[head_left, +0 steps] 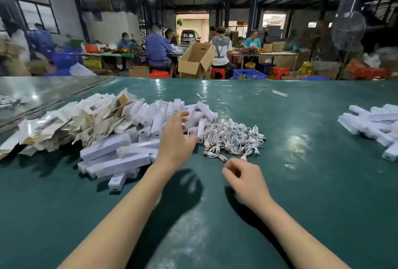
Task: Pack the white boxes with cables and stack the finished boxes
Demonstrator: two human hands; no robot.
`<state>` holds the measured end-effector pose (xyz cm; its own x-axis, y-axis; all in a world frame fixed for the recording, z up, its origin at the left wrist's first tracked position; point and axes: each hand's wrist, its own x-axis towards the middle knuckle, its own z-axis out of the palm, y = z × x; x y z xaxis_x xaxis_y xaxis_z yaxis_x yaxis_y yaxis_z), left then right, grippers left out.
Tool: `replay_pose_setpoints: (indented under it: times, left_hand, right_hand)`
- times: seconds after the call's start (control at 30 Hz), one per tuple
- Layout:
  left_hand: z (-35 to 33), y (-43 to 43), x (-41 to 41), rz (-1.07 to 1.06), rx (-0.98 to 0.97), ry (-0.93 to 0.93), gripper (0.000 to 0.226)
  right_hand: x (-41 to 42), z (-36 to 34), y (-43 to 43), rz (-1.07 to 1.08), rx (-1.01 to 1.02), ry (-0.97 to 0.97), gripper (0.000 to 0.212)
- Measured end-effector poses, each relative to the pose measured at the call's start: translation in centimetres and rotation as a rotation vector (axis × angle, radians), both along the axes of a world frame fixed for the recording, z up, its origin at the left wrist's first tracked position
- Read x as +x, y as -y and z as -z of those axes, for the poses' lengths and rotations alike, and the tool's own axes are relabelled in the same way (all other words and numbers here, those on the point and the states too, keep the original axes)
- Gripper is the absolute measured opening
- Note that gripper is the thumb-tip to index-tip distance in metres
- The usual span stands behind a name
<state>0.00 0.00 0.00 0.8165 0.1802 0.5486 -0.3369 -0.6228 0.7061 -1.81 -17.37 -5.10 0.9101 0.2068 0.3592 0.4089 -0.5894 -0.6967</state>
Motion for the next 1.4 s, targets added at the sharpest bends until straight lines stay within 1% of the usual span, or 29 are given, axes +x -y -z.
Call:
replay_pose_setpoints:
  times: [0.07,0.13,0.2,0.23,0.3,0.37,0.4,0.43,0.5,0.57,0.63,0.73,0.8,0.87,0.9,0.93,0.97,1.0,1.07,1.1,1.13,1.17,1.2,1.27,1.33,1.37,1.4]
  left_hand:
    - [-0.4,-1.3,0.8,-0.158,0.113,0.084,0.046]
    - [-1.4,-3.5,2.3,-0.365,0.205,0.171,0.045]
    - [-2.9,-5.7,3.7,-0.588,0.347,0.164,0.046]
    - [-3.5,-6.9,4.5,-0.671,0.407,0.102,0.048]
    - [-4.3,-8.8,5.9,-0.740,0.448,-0.111,0.050]
    - [-4.7,-10.1,6.5,-0.745,0.409,-0.371,0.052]
    - [-4.9,-10.5,6.6,-0.745,0.383,-0.467,0.052]
    - [-4.9,-10.8,6.6,-0.746,0.386,-0.520,0.048]
    - [-4.7,-11.0,6.3,-0.761,0.437,-0.500,0.033]
    - [-4.7,-10.9,6.0,-0.775,0.424,-0.373,0.022]
    - [-4.5,-11.1,5.5,-0.762,0.380,-0.181,0.019]
    - [-4.3,-11.0,4.1,-0.669,0.246,0.205,0.032]
    - [-4.5,-10.1,2.5,-0.637,0.121,0.425,0.033]
    - [-4.6,-8.8,1.1,-0.586,-0.086,0.513,0.027]
    - [-4.7,-8.0,0.4,-0.507,-0.254,0.494,0.024]
    - [-4.6,-7.0,-0.2,-0.391,-0.438,0.433,0.021]
    - [-4.3,-6.0,-0.9,-0.263,-0.595,0.343,0.022]
    - [-3.8,-5.0,-1.5,-0.145,-0.686,0.241,0.025]
    - [-2.0,-3.0,-2.4,0.016,-0.697,0.054,0.031]
    - [-1.2,-2.2,-2.8,0.059,-0.699,-0.005,0.033]
    - [-0.6,-1.6,-3.0,0.093,-0.731,-0.038,0.035]
    - [-0.2,-1.2,-3.2,0.130,-0.785,-0.060,0.038]
    - [-0.1,-1.1,-3.2,0.168,-0.850,-0.081,0.043]
    - [-0.3,-1.3,-3.4,0.248,-0.950,-0.095,0.052]
    - [-0.5,-1.5,-3.7,0.332,-1.044,-0.085,0.056]
    - [-0.6,-1.7,-3.8,0.364,-1.092,-0.076,0.056]
    - [-0.6,-1.8,-3.9,0.383,-1.145,-0.064,0.057]
  right_hand:
    - [0.4,0.2,-0.2,-0.020,-0.009,-0.011,0.025]
    - [0.9,0.3,-0.2,-0.002,0.048,-0.025,0.031]
    - [0.9,0.2,-0.3,0.002,0.095,-0.023,0.035]
    - [0.9,0.2,-0.2,-0.002,0.098,-0.023,0.036]
    - [0.8,0.2,-0.1,-0.016,0.091,-0.024,0.036]
    - [0.7,0.1,-0.1,-0.020,0.085,-0.033,0.036]
    - [0.7,0.1,-0.1,-0.024,0.083,-0.038,0.036]
    - [0.7,0.1,-0.1,-0.026,0.083,-0.043,0.036]
    - [0.7,0.0,-0.1,-0.029,0.079,-0.055,0.035]
    - [0.7,0.0,-0.1,-0.026,0.075,-0.057,0.035]
    - [0.7,0.1,-0.1,-0.019,0.078,-0.058,0.035]
    - [0.7,0.1,-0.1,-0.014,0.064,-0.049,0.035]
    - [0.6,0.1,-0.1,-0.014,0.065,-0.042,0.035]
    - [0.5,-0.1,-0.2,-0.012,0.153,-0.032,0.033]
    - [0.5,-0.3,-0.1,-0.008,0.245,-0.034,0.029]
    - [0.6,-0.6,0.0,0.005,0.359,-0.047,0.028]
    - [0.7,-1.0,0.3,0.017,0.484,-0.073,0.030]
    - [0.8,-1.3,0.6,0.014,0.623,-0.116,0.035]
    - [1.1,-1.8,1.4,-0.042,0.890,-0.247,0.046]
    - [1.1,-1.9,1.8,-0.093,0.984,-0.311,0.050]
    - [1.1,-1.9,2.1,-0.142,1.034,-0.360,0.052]
    - [1.0,-1.9,2.2,-0.174,1.025,-0.383,0.052]
    - [0.9,-1.9,2.3,-0.178,0.969,-0.383,0.052]
    - [0.6,-1.6,2.0,-0.119,0.749,-0.315,0.051]
    - [0.3,-1.3,1.7,-0.071,0.495,-0.198,0.058]
    - [0.2,-1.3,1.6,-0.068,0.432,-0.155,0.063]
    - [0.1,-1.3,1.5,-0.072,0.419,-0.134,0.067]
